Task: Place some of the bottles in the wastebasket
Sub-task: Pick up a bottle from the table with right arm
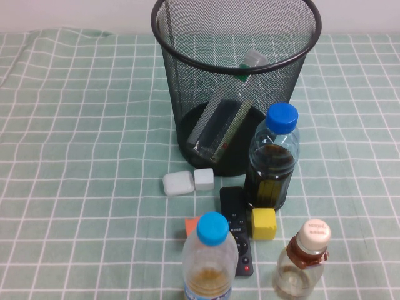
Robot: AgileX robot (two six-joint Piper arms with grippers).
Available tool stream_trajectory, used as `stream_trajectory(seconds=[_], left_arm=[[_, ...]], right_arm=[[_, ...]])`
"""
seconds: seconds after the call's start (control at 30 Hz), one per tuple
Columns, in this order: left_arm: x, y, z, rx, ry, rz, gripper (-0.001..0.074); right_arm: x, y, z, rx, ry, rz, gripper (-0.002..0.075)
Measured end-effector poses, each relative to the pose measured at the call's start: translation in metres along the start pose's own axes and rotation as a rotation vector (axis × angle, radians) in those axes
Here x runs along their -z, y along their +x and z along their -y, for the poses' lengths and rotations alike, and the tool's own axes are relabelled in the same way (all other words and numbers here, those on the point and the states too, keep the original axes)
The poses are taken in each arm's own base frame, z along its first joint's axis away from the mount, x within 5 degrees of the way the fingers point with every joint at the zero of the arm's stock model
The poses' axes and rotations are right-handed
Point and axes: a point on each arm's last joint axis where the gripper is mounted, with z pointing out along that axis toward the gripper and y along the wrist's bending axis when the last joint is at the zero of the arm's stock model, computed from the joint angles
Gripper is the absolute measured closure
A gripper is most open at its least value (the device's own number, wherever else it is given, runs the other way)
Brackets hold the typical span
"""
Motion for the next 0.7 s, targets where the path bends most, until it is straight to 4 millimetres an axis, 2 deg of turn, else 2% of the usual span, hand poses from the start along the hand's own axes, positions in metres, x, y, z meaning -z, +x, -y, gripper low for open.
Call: stream_trajectory(seconds=[0.1,0.17,0.3,0.43,0.53,0.7], left_arm=[[0.0,0.0,0.0,0.0,0.0,0.0,0.0738],[0.0,0.0,0.0,0.0,0.0,0.0,0.0738],[0.0,0.0,0.0,-0.001,0.0,0.0,0.0738],[0.0,0.0,0.0,-0.001,0.0,0.0,0.0738],[0.0,0.0,0.0,-0.001,0.0,0.0,0.0738],[0.0,0.0,0.0,-0.001,0.0,0.001,0.0738]], right_arm=[[0.001,-0.009,-0.008,-0.06,-0.01,-0.054,0.0732],[-0.001,-0.027,-0.021,-0.041,-0.016,-0.137,0.0732],[-0.013,-0.061,-0.046,0.09,-0.002,-0.396,0.0732],[-0.032,-0.084,-0.062,0.228,-0.014,-0.565,0.0732],[-0.05,-0.09,-0.067,0.308,-0.041,-0.647,0.0732],[-0.072,-0.079,-0.08,0.381,-0.19,-0.717,0.0732]])
